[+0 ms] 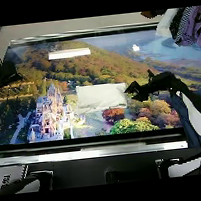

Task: Fold the clothes and pants, and hang the long-sleeved shirts on hangers.

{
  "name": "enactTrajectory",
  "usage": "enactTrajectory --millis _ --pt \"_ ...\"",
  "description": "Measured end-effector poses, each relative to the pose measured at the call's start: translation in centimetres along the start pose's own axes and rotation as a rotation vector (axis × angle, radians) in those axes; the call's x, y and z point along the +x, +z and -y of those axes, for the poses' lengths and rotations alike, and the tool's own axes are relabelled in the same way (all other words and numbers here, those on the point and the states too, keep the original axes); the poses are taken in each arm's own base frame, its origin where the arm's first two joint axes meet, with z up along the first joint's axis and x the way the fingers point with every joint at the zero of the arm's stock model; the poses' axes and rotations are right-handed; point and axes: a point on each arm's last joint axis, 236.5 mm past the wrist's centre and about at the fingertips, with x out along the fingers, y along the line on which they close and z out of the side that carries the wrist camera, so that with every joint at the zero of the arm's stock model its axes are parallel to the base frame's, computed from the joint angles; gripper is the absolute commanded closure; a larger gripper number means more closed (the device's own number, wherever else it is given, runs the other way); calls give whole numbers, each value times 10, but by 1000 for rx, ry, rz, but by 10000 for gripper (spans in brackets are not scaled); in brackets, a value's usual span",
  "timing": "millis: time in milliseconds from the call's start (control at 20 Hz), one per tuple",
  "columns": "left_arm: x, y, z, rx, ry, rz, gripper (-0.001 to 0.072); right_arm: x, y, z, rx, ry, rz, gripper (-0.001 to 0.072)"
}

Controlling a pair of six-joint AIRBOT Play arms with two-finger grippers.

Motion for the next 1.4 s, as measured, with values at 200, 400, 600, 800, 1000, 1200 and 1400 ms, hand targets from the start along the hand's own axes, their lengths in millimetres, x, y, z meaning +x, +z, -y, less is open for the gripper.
enactTrajectory --millis 200,400,600,800,1000,1200,1400 --pt "3 0 -1 -1 1 -6 689 12 -1 -7 -4 10 6 151" --pt "6 0 -1 -3 2 -12 689 20 -5 -4 -15 -4 -6 614" --pt "7 0 -2 -3 2 -14 689 18 -9 -12 -30 13 -26 677" --pt "7 0 -2 5 2 -15 689 -2 3 -45 -75 51 -3 679" --pt "7 0 -2 6 2 -15 689 -42 41 -81 -86 57 105 679" --pt "7 0 -2 8 2 -15 689 -104 95 -98 -34 89 271 680" --pt "7 0 -2 7 2 -15 689 -176 144 -83 65 117 440 680"
